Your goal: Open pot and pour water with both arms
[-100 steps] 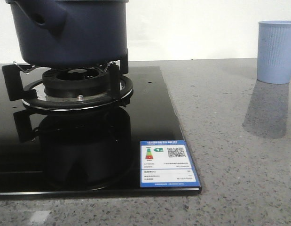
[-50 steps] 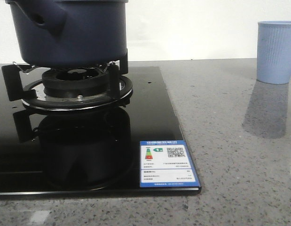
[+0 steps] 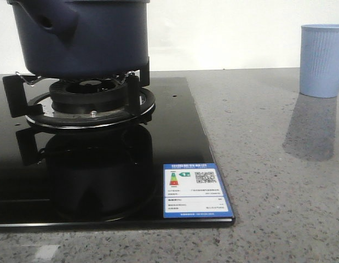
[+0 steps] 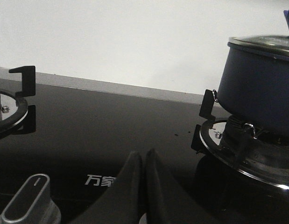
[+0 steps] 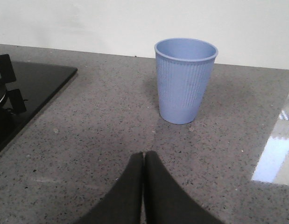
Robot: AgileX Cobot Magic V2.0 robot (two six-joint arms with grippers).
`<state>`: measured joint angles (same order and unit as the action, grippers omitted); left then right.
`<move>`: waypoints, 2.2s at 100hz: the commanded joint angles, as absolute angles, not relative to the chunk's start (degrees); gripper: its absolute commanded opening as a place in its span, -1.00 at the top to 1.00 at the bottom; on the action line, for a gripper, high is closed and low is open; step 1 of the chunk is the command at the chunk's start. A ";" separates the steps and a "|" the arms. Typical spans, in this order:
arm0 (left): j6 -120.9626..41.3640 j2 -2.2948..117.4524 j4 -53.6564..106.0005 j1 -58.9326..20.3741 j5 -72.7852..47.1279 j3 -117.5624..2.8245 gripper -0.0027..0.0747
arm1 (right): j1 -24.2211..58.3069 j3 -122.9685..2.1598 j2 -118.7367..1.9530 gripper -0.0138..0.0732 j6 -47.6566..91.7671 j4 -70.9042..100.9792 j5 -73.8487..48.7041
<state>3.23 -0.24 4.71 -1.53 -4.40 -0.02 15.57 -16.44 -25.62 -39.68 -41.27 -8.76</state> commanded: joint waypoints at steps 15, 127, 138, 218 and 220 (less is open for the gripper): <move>3.78 -1.76 4.82 -1.60 0.00 1.94 0.98 | 15.51 -17.84 -25.72 0.81 -39.49 -42.49 -5.81; 3.78 -1.76 4.82 -1.60 0.00 1.94 0.98 | 7.13 -5.58 -15.90 0.81 -0.56 -1.68 5.44; 3.78 -1.76 4.82 -1.60 0.00 1.94 0.98 | 4.00 -0.90 -10.70 0.81 -0.66 -1.70 5.72; 3.78 -1.76 4.82 -1.60 0.00 1.94 0.98 | 0.62 2.10 1.57 0.81 -2.90 -3.96 -2.71; 3.78 -1.76 4.82 -1.60 0.00 1.94 0.98 | 0.62 2.10 1.57 0.81 -2.90 -3.96 -2.71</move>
